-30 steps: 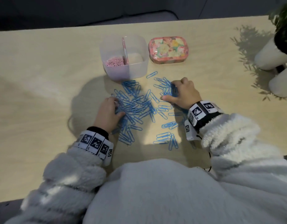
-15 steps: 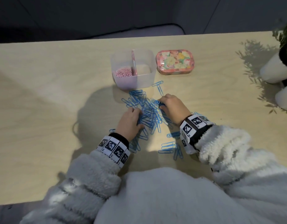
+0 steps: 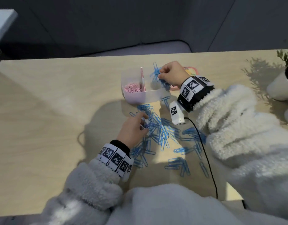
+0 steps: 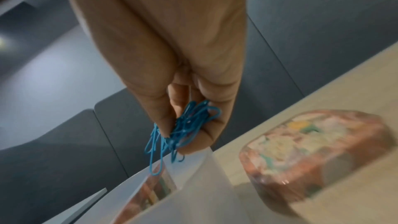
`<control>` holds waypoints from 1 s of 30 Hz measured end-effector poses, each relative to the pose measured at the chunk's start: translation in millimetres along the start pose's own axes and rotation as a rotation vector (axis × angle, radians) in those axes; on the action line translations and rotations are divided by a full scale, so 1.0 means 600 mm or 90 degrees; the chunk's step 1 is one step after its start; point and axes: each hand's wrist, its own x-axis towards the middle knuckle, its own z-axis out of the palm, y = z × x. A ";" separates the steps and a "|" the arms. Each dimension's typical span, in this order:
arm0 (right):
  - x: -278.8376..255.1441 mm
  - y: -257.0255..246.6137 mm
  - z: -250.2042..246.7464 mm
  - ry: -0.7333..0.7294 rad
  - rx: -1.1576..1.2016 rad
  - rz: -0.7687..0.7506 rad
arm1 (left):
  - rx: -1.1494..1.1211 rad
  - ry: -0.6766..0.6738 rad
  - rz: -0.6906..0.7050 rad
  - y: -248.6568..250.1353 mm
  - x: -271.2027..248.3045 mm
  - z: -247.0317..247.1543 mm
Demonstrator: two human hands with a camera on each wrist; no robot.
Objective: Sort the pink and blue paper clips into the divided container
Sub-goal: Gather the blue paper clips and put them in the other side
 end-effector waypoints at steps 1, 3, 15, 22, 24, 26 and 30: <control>0.007 -0.012 0.002 -0.001 -0.037 0.004 | -0.016 -0.004 0.004 0.004 0.008 -0.007; 0.022 -0.028 0.010 -0.023 -0.096 0.011 | -0.048 -0.008 0.011 0.016 0.028 -0.024; -0.037 0.009 -0.015 0.130 0.021 -0.025 | -0.269 0.187 -0.083 0.077 0.199 -0.066; -0.045 0.109 0.003 0.043 -0.138 0.052 | -0.181 0.215 0.014 0.076 0.175 -0.051; -0.043 0.127 0.019 -0.007 -0.211 0.036 | -0.107 0.218 0.078 0.073 0.139 -0.053; -0.049 0.133 0.038 -0.057 -0.294 -0.016 | -0.029 0.146 0.096 0.051 0.102 -0.048; -0.086 0.130 0.077 -0.108 -0.404 -0.110 | 0.211 -0.048 0.109 -0.008 0.064 -0.028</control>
